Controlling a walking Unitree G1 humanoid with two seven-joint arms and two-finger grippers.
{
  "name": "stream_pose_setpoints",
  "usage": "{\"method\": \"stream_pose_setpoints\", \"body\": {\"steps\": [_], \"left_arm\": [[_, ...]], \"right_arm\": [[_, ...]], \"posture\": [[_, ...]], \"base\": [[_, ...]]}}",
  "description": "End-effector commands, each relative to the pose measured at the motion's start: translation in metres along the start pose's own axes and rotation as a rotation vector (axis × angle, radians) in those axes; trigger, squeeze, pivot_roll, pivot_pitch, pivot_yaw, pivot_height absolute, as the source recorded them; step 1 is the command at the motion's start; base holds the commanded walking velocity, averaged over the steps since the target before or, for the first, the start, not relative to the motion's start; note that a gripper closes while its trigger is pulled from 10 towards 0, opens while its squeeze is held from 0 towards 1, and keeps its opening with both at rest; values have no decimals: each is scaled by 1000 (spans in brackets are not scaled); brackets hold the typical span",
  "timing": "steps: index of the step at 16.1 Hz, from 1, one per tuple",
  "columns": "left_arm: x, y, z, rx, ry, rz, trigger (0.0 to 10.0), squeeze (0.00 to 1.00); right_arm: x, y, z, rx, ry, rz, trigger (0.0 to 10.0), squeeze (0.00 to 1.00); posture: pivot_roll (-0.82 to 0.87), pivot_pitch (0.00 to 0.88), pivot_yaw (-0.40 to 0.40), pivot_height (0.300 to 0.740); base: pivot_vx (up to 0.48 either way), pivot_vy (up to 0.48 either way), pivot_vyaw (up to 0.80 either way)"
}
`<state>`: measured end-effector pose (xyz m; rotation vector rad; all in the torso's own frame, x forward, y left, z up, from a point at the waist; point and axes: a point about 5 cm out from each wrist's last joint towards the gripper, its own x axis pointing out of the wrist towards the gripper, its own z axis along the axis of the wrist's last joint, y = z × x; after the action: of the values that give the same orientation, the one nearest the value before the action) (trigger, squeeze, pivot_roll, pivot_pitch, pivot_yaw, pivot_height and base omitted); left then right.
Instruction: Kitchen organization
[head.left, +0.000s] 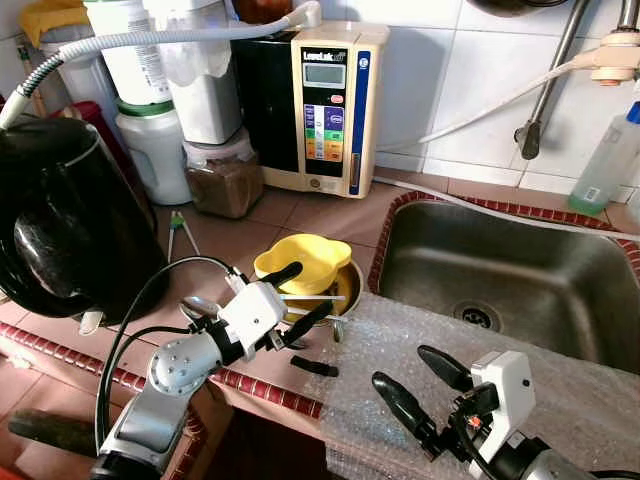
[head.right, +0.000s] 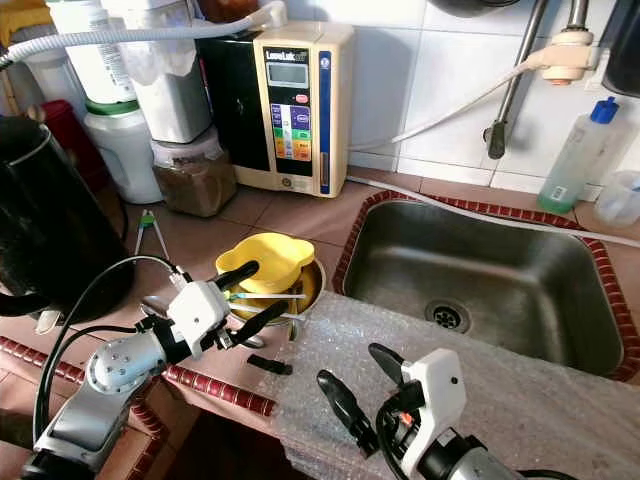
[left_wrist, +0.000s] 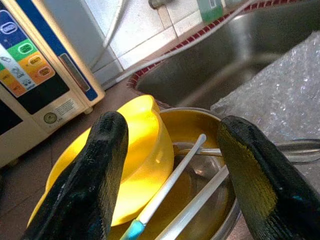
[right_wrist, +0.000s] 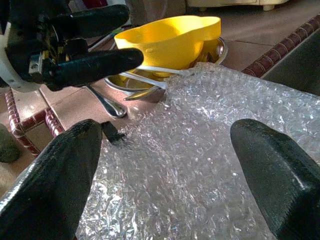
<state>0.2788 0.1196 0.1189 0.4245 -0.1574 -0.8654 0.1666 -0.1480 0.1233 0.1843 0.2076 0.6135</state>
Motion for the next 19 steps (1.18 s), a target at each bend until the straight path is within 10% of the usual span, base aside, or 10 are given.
{"method": "stream_pose_setpoints", "body": {"steps": [1,7,8,10,19], "left_arm": [[2,1,0,41,13,-32,10000,1000],[0,10,-4,91,35,-61,8863,1000],[1,18,-1,131,15,-4,8392,0],[-2,29,2,111,-1,68,10000,0],[-17,14,-12,110,72,-101,10000,0]], "right_arm": [[0,0,1,2,-12,-1,10000,0],[0,5,-1,15,-14,-4,10000,0],[0,5,-1,17,-14,-5,10000,0],[-1,7,-1,20,-13,-8,10000,0],[0,8,-1,25,-8,1,10000,0]], "posture": [[-16,0,69,740],[-17,0,74,740],[-17,0,74,740],[-17,0,75,740],[-6,0,66,740]], "base": [[0,0,0],[0,0,0],[0,0,0],[0,0,0],[0,0,0]]}}
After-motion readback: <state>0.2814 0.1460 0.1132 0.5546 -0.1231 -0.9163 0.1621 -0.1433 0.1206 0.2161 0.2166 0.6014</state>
